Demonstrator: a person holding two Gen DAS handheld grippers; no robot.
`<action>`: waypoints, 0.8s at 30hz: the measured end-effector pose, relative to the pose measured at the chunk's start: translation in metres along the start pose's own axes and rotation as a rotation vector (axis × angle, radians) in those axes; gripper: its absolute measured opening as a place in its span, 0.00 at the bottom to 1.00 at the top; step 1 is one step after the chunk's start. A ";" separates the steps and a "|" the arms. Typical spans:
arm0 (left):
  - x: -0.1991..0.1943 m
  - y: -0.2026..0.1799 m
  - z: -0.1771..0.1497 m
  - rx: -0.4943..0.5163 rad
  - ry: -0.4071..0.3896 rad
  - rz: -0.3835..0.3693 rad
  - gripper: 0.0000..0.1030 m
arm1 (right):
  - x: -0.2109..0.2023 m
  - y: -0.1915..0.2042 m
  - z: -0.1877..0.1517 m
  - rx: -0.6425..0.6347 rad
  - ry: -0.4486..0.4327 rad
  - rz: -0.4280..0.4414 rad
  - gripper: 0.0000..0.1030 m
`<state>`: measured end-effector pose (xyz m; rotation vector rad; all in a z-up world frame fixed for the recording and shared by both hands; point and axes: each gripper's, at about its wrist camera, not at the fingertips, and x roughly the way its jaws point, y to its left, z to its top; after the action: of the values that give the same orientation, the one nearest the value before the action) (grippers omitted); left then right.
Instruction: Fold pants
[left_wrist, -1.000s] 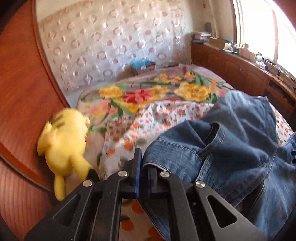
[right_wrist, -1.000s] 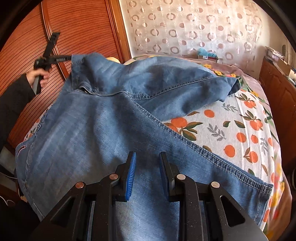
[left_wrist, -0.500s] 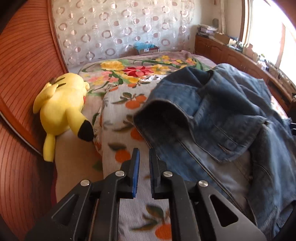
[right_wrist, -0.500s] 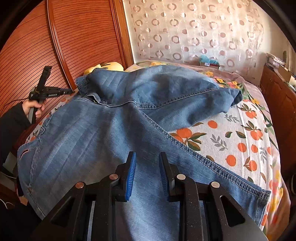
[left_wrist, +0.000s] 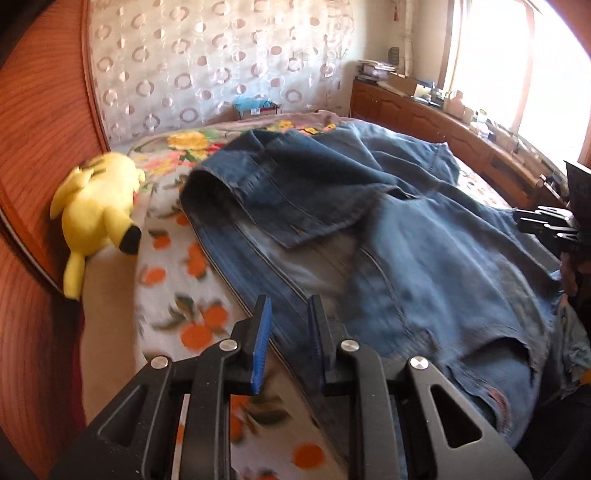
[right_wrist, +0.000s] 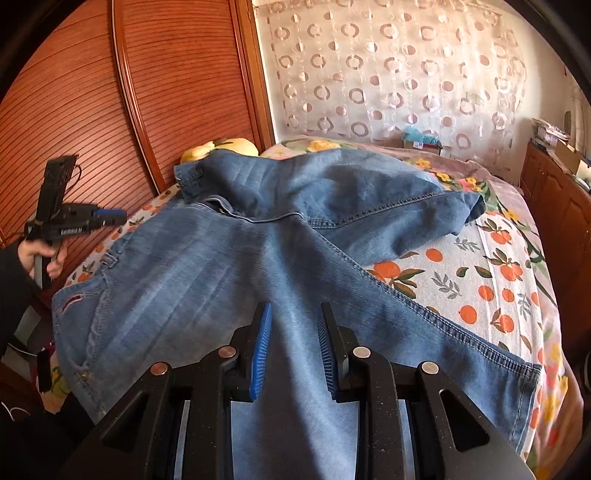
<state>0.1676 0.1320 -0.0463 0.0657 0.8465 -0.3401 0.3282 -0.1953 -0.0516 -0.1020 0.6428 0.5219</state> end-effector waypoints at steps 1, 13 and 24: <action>-0.003 -0.001 -0.003 -0.018 -0.002 -0.013 0.21 | -0.003 0.001 -0.001 -0.003 -0.005 0.000 0.25; 0.000 -0.038 -0.019 -0.059 0.028 -0.064 0.21 | -0.013 0.011 -0.013 -0.024 -0.021 -0.025 0.25; 0.016 -0.036 -0.027 -0.112 0.046 -0.021 0.23 | 0.003 0.009 -0.024 -0.024 0.010 -0.044 0.26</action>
<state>0.1462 0.0985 -0.0728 -0.0397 0.9113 -0.3112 0.3127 -0.1917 -0.0724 -0.1410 0.6428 0.4875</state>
